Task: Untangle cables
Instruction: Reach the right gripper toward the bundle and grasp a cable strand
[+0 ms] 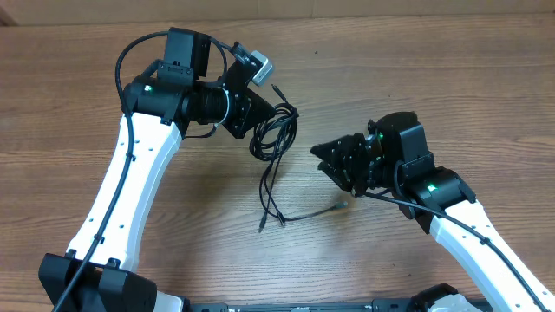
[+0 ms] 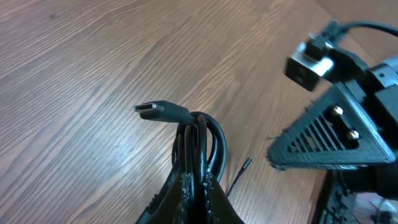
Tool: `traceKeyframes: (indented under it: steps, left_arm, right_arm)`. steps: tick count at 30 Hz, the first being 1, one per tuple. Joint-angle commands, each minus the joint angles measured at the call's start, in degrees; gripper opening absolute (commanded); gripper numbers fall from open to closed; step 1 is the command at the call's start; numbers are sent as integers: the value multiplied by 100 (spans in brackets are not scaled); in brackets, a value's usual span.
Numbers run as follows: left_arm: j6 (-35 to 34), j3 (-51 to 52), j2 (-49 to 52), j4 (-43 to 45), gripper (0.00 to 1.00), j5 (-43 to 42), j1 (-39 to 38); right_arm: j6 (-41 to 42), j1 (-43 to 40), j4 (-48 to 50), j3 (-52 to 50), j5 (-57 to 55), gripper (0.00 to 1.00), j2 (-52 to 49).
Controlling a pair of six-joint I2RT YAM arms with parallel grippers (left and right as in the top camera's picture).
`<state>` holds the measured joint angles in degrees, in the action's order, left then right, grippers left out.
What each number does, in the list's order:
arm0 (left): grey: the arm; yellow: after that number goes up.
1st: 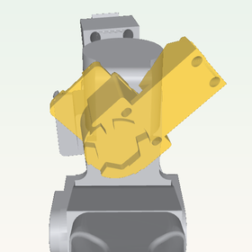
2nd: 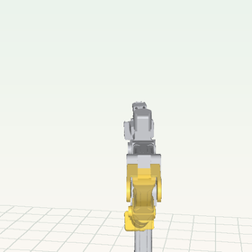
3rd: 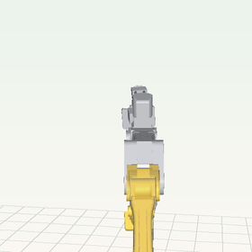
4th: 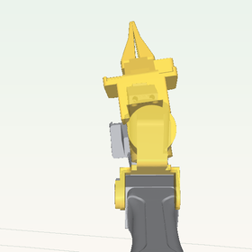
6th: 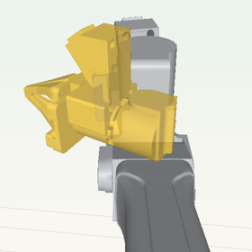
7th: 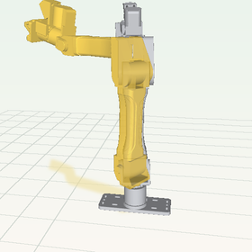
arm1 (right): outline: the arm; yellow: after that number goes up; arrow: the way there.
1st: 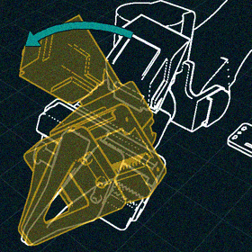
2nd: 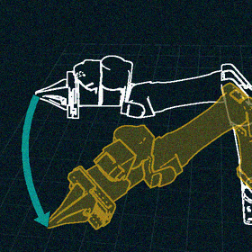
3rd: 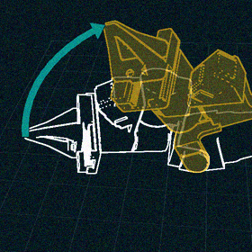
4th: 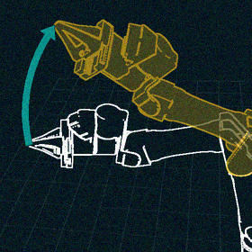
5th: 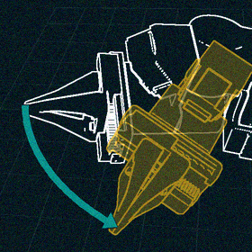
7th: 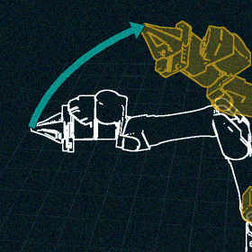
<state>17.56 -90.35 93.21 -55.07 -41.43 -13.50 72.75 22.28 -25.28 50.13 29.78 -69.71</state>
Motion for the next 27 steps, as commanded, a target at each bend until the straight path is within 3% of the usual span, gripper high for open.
traceKeyframes:
  steps: [1,7,20,24,27]
  left_arm:
    - [284,-52,-160,-17,4,-800,-4]
    - [284,-52,-160,-31,4,-1119,-9]
    - [328,-52,-160,-44,4,-1067,-269]
    - [323,-52,-160,-44,4,-1250,-271]
    - [326,-52,-160,-42,4,-1631,-271]
  right_arm:
    - [-52,26,376,17,-39,40,9]
    - [402,26,1012,17,-13,41,9]
    - [402,221,1755,17,-31,40,2]
    - [540,221,1749,17,-236,34,-111]
    - [848,221,1742,17,-229,17,-328]
